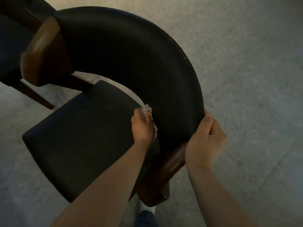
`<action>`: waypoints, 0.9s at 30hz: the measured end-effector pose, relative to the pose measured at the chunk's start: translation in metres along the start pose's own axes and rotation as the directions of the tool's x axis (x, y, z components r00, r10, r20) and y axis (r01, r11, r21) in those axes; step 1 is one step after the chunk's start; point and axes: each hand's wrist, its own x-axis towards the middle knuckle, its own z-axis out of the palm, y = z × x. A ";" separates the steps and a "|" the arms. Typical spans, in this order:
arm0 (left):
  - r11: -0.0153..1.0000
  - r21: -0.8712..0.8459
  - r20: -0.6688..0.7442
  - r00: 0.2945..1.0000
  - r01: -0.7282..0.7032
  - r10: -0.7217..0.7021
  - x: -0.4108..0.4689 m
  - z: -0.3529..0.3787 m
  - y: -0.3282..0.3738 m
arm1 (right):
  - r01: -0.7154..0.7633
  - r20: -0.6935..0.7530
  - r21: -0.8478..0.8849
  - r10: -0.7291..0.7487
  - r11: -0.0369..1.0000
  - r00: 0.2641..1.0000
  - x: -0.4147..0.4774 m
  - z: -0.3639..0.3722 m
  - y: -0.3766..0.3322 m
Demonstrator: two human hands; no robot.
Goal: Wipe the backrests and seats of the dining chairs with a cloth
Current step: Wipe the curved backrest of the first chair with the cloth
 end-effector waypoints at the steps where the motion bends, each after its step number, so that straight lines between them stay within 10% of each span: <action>1: 0.999 0.030 0.023 0.999 0.022 -0.023 0.001 -0.004 -0.006 | 0.003 0.000 -0.004 -0.003 1.000 1.000 0.000 0.000 0.000; 27: 0.965 -0.125 0.077 0.967 -0.230 0.241 -0.037 -0.092 0.103 | -0.017 0.197 -0.190 0.055 0.982 0.979 0.059 0.017 -0.037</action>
